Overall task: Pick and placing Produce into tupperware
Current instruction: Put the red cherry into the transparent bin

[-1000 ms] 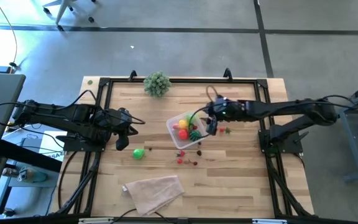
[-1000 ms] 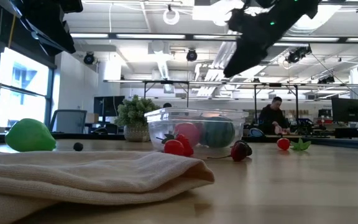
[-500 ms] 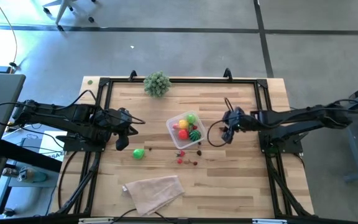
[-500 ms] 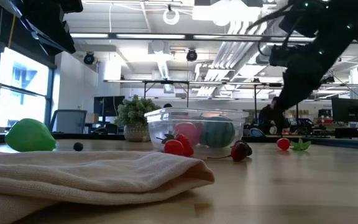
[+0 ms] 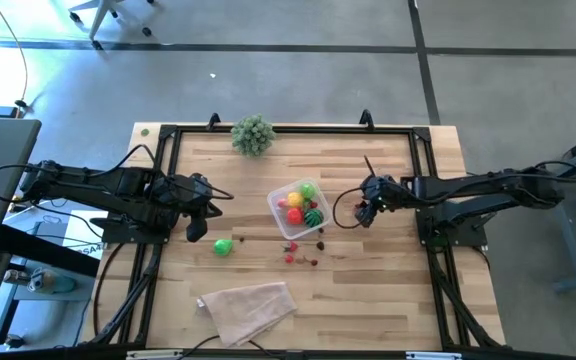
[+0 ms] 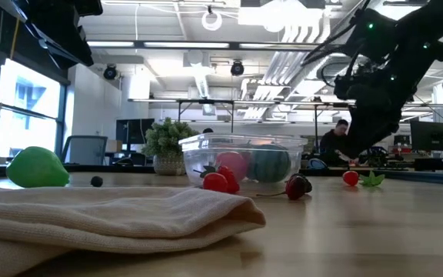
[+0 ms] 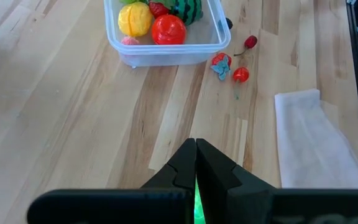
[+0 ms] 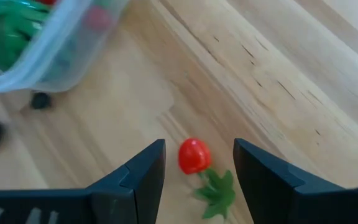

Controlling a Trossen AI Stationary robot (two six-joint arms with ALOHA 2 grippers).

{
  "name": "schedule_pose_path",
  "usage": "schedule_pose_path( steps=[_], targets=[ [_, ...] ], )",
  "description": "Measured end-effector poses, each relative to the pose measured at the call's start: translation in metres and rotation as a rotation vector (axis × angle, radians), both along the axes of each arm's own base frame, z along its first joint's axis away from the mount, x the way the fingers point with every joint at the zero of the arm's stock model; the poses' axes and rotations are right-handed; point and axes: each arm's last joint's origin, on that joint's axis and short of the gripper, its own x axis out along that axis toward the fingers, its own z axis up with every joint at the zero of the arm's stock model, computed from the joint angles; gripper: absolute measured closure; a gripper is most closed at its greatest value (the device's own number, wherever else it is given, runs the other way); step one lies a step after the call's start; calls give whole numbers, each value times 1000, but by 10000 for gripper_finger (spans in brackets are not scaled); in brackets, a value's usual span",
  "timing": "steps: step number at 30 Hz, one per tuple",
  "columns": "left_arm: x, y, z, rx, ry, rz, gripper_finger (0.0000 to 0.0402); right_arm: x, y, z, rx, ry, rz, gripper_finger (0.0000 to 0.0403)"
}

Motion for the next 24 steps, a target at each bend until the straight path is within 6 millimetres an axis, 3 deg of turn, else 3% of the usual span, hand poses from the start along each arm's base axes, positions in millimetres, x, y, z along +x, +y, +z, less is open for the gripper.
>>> schedule_pose_path(
  steps=[24],
  targets=[
    [0, 0, 0, 0, 0, 0, 401, 17, -7, -35, 31, 141, 77, 222]
  ],
)
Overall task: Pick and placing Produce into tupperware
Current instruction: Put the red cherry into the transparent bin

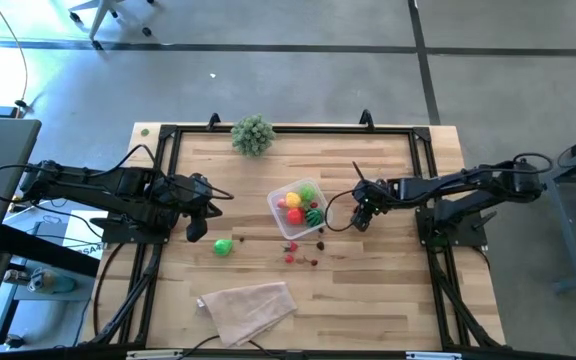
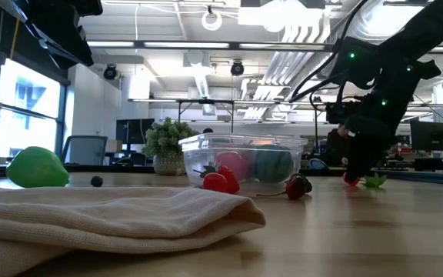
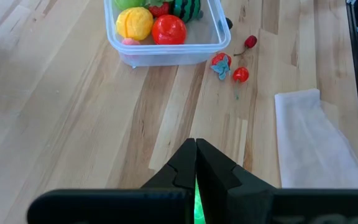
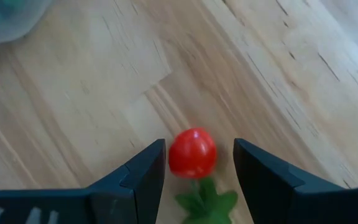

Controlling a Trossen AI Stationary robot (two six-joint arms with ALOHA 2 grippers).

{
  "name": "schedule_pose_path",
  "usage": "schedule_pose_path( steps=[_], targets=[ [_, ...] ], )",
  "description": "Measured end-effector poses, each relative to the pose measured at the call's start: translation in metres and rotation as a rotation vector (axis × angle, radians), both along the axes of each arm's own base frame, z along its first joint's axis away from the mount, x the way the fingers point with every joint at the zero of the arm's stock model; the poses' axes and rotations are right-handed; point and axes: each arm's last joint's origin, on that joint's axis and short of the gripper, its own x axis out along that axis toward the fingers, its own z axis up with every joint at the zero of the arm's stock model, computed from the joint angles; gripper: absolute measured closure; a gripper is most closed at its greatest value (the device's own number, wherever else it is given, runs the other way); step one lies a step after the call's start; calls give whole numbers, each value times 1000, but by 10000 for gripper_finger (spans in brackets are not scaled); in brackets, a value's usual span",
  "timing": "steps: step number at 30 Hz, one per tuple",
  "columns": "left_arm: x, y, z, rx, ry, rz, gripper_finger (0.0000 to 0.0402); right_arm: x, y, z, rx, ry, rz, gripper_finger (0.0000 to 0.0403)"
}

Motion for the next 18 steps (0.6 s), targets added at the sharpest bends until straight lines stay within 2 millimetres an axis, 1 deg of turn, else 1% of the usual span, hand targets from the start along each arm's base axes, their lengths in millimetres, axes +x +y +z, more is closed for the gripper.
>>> schedule_pose_path(
  steps=[7, 12, 18],
  targets=[
    [0, 0, 0, 0, 0, 0, 401, 4, -1, -6, -6, 13, 20, 222],
    [0, 0, 0, 0, 0, 0, 401, 4, -1, -6, -7, 14, 20, 224],
    [0, 0, 0, 0, 0, 0, 401, 4, -1, -6, -13, 16, 17, 254]
  ],
)
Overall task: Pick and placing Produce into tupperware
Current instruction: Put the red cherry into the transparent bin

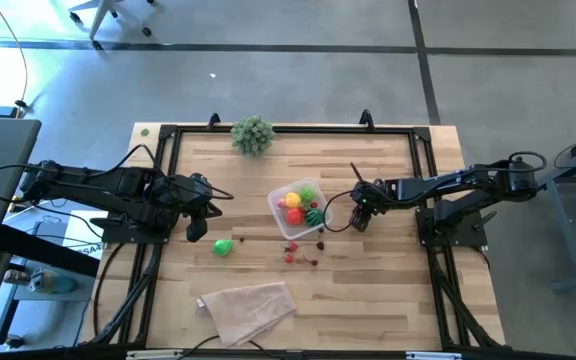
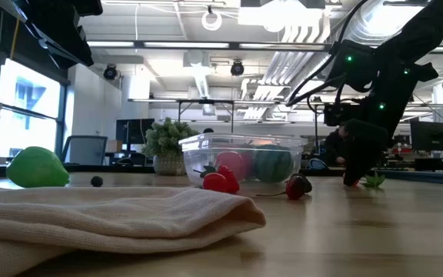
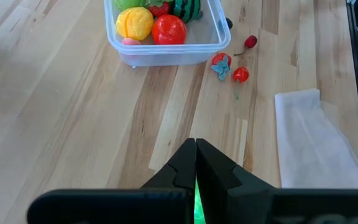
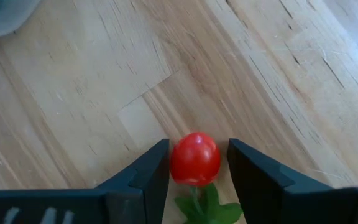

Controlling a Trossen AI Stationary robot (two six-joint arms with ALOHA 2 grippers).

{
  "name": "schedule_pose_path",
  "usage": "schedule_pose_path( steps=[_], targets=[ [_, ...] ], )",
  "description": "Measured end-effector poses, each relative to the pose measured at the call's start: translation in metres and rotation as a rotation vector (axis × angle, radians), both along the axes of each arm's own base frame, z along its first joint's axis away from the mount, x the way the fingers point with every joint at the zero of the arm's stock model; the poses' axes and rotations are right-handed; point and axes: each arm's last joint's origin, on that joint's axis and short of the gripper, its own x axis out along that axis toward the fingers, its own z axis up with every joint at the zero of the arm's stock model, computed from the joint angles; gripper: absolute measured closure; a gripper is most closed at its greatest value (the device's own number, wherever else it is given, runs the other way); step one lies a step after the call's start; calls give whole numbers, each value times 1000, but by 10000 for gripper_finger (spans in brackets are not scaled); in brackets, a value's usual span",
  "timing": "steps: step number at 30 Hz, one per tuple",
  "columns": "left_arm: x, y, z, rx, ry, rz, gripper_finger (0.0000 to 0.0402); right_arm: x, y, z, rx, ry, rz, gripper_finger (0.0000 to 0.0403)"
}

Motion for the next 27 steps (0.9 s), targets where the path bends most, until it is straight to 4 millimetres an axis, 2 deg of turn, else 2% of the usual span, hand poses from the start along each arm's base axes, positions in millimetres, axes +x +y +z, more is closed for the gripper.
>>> schedule_pose_path(
  steps=[13, 27],
  targets=[
    [0, 0, 0, 0, 0, 0, 401, 0, 0, 0, -7, 1, -3, 304],
    [0, 0, 0, 0, -1, 0, 401, 2, -1, 1, -19, -4, -4, 310]
  ],
)
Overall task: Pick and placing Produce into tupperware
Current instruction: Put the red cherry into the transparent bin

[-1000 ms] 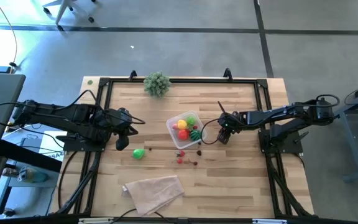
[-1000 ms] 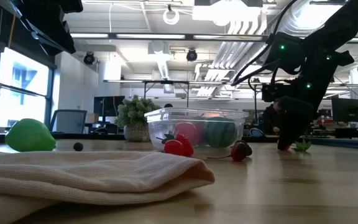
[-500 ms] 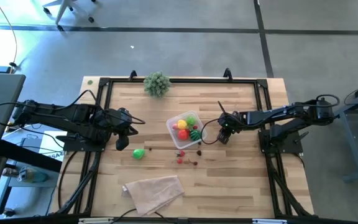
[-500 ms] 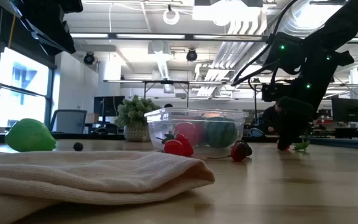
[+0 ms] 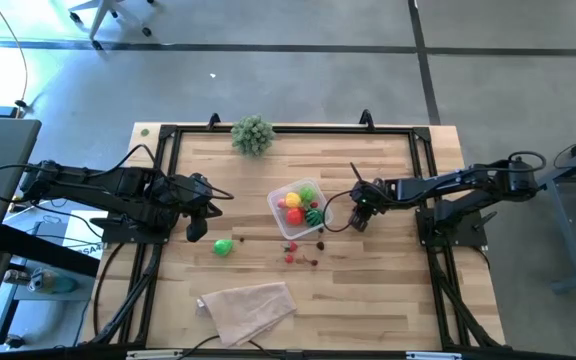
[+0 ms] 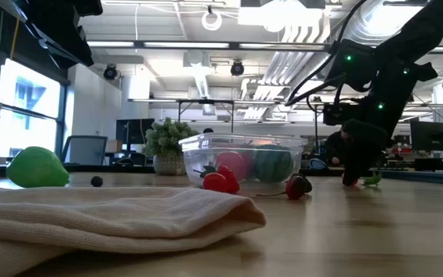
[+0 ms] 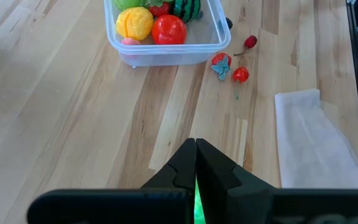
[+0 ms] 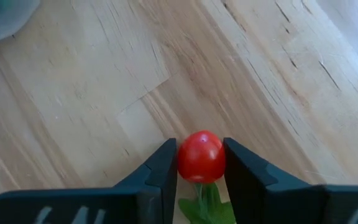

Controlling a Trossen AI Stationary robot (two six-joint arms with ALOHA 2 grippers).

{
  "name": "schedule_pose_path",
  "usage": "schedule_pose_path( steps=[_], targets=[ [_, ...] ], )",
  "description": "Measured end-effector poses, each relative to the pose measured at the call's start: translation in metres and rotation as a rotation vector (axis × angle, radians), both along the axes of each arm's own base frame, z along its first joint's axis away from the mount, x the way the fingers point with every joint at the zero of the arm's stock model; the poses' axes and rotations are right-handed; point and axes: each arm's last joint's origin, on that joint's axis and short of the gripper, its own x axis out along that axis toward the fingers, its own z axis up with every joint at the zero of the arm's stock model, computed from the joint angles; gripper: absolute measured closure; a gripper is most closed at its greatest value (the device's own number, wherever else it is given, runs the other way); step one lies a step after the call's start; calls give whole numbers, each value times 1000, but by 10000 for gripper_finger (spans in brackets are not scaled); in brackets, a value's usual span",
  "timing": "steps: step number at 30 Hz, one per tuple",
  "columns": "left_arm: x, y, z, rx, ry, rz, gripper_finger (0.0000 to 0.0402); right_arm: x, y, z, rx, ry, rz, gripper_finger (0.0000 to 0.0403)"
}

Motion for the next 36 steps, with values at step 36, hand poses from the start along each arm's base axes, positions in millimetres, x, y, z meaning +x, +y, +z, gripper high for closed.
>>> schedule_pose_path(
  steps=[36],
  targets=[
    [0, 0, 0, 0, 1, 0, 401, 122, -3, 112, -165, -474, 478, 311]
  ],
)
